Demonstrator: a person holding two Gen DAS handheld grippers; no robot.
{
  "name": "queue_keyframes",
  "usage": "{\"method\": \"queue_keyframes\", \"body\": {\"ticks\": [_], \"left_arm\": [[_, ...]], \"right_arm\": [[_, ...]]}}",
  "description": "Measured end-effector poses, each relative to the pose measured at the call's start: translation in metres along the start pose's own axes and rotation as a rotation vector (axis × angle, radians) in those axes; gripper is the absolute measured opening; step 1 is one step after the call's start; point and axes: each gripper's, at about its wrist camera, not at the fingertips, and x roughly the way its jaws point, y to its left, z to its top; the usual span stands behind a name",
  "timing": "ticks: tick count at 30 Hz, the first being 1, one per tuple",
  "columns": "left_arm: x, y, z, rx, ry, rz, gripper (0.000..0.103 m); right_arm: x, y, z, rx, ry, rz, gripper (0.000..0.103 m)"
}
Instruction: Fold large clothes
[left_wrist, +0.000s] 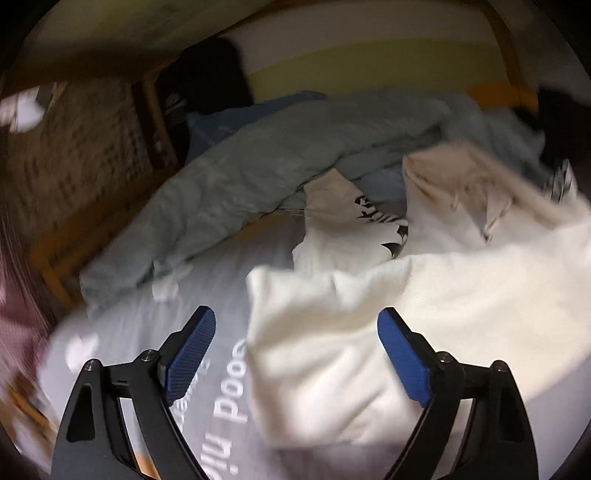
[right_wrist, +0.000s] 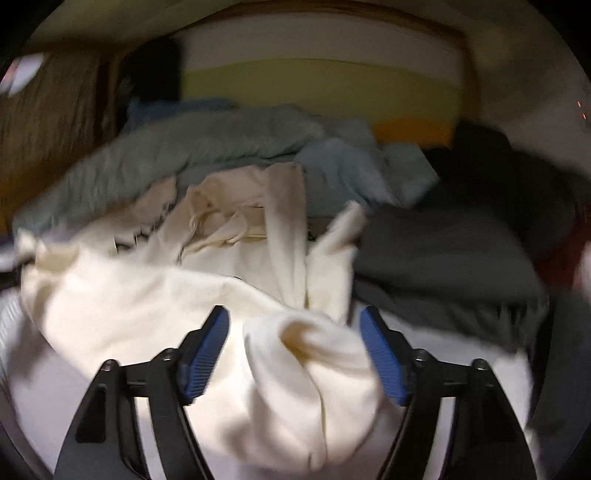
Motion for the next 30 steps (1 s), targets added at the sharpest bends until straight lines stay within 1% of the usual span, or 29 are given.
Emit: {"method": "queue_keyframes", "body": {"ticks": [1,2,4,6,8,10,11,12,13,14,15,16,17,18,19,20,21,22,23,24,25,26,27,28,29,30], "left_arm": [[0.0,0.008,-0.003,-0.026,0.017,-0.017,0.09],[0.004,0.017,-0.007,-0.054,0.045,-0.037,0.09],[0.016,0.023,-0.015,-0.071,0.113,-0.035,0.09],[0.027,0.02,-0.02,-0.045,0.148,-0.013,0.09],[0.036,0.009,-0.022,0.002,0.175,-0.01,0.09],[0.052,0.0,-0.026,0.026,0.235,0.0,0.089],[0.058,-0.002,-0.028,0.02,0.259,0.0,0.077],[0.061,-0.001,-0.029,0.013,0.264,-0.002,0.065],[0.059,0.0,-0.028,0.014,0.243,0.023,0.031],[0.054,0.0,-0.026,0.023,0.198,0.075,0.004],[0.044,0.003,-0.023,0.014,0.146,0.108,0.005],[0.034,0.01,-0.02,-0.029,0.101,0.091,0.005],[0.027,0.016,-0.018,-0.074,0.077,0.072,0.005],[0.024,0.021,-0.016,-0.106,0.066,0.069,0.005],[0.026,0.023,-0.017,-0.117,0.076,0.082,0.005],[0.032,0.023,-0.019,-0.112,0.104,0.092,0.005],[0.042,0.023,-0.02,-0.104,0.143,0.101,0.005],[0.052,0.021,-0.023,-0.094,0.186,0.105,0.005],[0.06,0.019,-0.024,-0.076,0.215,0.1,0.005],[0.065,0.014,-0.025,-0.045,0.234,0.103,0.007],[0.068,0.009,-0.026,-0.012,0.241,0.125,0.011],[0.068,0.007,-0.026,0.002,0.236,0.145,0.015],[0.065,0.009,-0.025,-0.005,0.225,0.14,0.017],[0.059,0.012,-0.024,-0.03,0.21,0.117,0.027],[0.053,0.019,-0.023,-0.078,0.206,0.084,0.041],[0.051,0.028,-0.024,-0.133,0.218,0.053,0.046]], "right_arm": [[-0.002,-0.009,-0.006,0.061,0.026,0.012,0.083],[-0.002,-0.015,-0.011,0.095,0.051,0.017,0.083],[0.002,-0.027,-0.023,0.141,0.112,0.005,0.083],[0.007,-0.036,-0.03,0.184,0.147,-0.005,0.083],[0.017,-0.036,-0.032,0.188,0.187,0.048,0.083],[0.027,-0.032,-0.033,0.179,0.222,0.09,0.078],[0.033,-0.025,-0.033,0.149,0.242,0.103,0.063],[0.036,-0.017,-0.034,0.108,0.25,0.082,0.041],[0.038,-0.01,-0.035,0.067,0.243,0.047,0.028],[0.038,-0.003,-0.035,0.025,0.217,-0.001,0.018],[0.037,0.002,-0.032,-0.002,0.175,-0.041,0.015],[0.029,0.005,-0.027,-0.004,0.106,-0.064,0.014],[0.018,0.007,-0.02,-0.001,0.036,-0.071,0.013],[0.011,0.008,-0.015,0.003,-0.013,-0.073,0.013],[0.009,0.007,-0.011,0.006,-0.033,-0.072,0.013],[0.013,0.006,-0.008,0.004,-0.027,-0.073,0.013],[0.023,0.004,-0.006,-0.005,0.005,-0.073,0.013],[0.043,0.001,-0.007,-0.022,0.083,-0.071,0.013],[0.059,-0.003,-0.01,-0.026,0.144,-0.085,0.016],[0.076,-0.009,-0.016,0.005,0.209,-0.102,0.023],[0.079,-0.013,-0.019,0.038,0.229,-0.095,0.026],[0.077,-0.015,-0.02,0.056,0.225,-0.095,0.034],[0.069,-0.016,-0.019,0.071,0.204,-0.108,0.051],[0.06,-0.016,-0.019,0.067,0.181,-0.136,0.058],[0.053,-0.018,-0.019,0.063,0.158,-0.158,0.063],[0.039,-0.021,-0.021,0.063,0.126,-0.175,0.063]]}}
